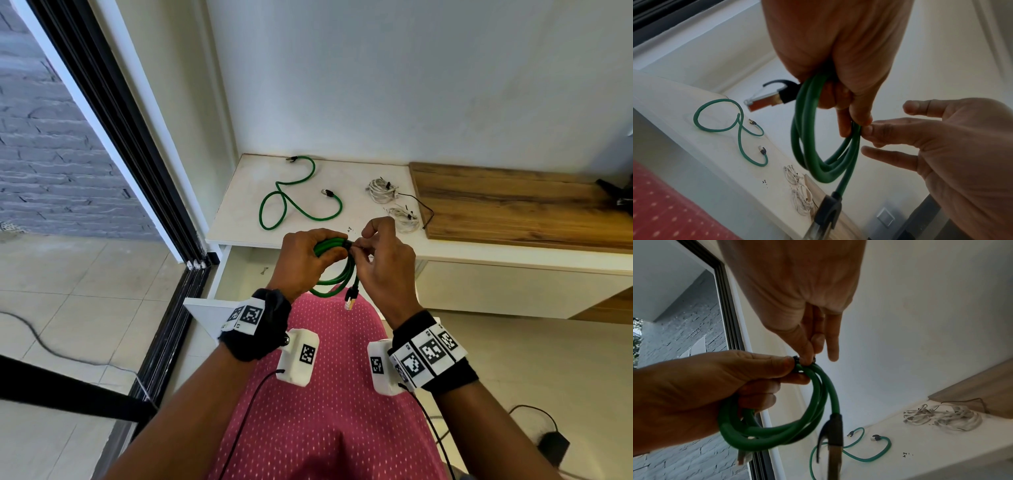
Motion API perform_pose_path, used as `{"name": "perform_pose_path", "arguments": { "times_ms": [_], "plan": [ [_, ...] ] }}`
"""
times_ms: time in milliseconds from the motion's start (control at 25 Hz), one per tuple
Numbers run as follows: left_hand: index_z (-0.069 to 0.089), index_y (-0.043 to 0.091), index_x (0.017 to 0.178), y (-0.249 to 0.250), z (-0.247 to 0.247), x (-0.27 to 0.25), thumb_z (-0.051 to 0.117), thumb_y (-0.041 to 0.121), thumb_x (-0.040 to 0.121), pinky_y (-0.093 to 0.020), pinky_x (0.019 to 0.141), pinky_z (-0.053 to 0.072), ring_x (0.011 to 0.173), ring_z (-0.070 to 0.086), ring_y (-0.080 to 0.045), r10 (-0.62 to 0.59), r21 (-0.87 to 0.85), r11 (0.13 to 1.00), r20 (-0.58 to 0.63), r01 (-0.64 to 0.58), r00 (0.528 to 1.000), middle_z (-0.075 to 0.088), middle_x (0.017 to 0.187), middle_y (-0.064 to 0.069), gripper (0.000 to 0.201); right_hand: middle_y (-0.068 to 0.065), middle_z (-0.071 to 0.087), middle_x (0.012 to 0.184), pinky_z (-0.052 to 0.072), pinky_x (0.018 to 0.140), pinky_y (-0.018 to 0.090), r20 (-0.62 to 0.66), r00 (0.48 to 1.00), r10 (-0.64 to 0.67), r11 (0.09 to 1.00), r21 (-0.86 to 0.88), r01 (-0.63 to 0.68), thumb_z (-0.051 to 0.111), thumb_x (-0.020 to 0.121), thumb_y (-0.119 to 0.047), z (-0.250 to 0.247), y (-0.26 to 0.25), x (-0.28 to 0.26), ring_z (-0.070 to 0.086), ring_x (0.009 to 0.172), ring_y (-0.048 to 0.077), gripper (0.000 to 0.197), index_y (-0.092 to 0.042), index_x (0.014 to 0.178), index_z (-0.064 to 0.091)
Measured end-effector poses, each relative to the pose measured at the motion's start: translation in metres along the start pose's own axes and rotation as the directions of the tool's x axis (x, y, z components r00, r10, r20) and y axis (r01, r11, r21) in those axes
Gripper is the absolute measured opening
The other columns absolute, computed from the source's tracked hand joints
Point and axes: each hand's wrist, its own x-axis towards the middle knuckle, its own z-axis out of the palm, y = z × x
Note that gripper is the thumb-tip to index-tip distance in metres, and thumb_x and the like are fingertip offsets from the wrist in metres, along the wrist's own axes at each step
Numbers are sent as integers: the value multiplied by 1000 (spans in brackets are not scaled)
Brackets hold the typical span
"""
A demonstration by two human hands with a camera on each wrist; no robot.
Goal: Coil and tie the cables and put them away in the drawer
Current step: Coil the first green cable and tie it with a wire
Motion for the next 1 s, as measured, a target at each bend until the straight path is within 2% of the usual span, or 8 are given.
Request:
{"name": "perform_pose_path", "arguments": {
  "times_ms": [280,520,640,720,760,840,920,1000],
  "plan": [
    [73,15,104,-3,-6,1,76,14,79,-18,86,51,89,68,-7,-47,-68,996,63,51,997,74,95,0,25,5,70,75,42,59,24,-7,995,-97,988,-122,96,71,78,1,-3,1,2,66,69,21,28,-8,97,52],
    [74,15,105,-3,-3,-2,77,15,78,-12,82,49,87,67,-5,-69,-18,997,86,71,994,75,96,-1,26,8,66,68,51,55,34,38,986,-161,983,-82,164,67,72,12,-3,5,5,65,63,25,28,-2,92,54],
    [74,13,104,-4,-5,-3,72,14,83,-15,74,49,78,66,-7,-83,-63,994,103,90,991,75,92,-2,21,7,71,72,54,65,33,50,998,-32,999,39,30,71,74,6,-5,10,6,69,69,21,25,-4,93,59],
    [73,7,103,-5,-7,-6,58,10,92,-19,57,43,61,55,-13,-93,-206,972,119,116,989,73,84,-8,19,5,72,75,58,73,35,99,992,83,968,229,-104,73,74,5,-8,18,7,71,73,16,22,-7,92,67],
    [73,5,102,-8,-8,-8,51,7,95,-21,52,38,58,48,-14,-96,-255,959,115,123,989,71,80,-12,23,5,71,78,58,75,36,135,987,84,954,274,-118,74,74,5,-10,19,6,71,74,15,23,-9,92,70],
    [75,7,99,-13,-6,-8,48,2,94,-21,50,35,55,42,-11,-106,-266,955,109,132,988,64,69,-14,28,6,69,82,59,76,39,191,981,27,958,277,-80,75,73,6,-15,22,6,70,76,15,28,-13,93,73],
    [76,9,97,-11,-4,-9,51,-2,90,-20,50,35,53,41,-9,-108,-257,957,105,132,989,62,64,-15,28,8,70,81,59,77,40,258,963,82,920,352,-173,74,73,9,-21,22,7,70,77,15,31,-16,91,72],
    [75,5,96,-4,-3,-10,54,-6,87,-17,50,36,50,42,-8,-134,-286,945,99,157,986,68,66,-11,26,5,71,76,58,79,40,311,938,151,881,388,-270,74,73,8,-24,22,7,68,80,18,35,-22,91,68]
  ]
}}
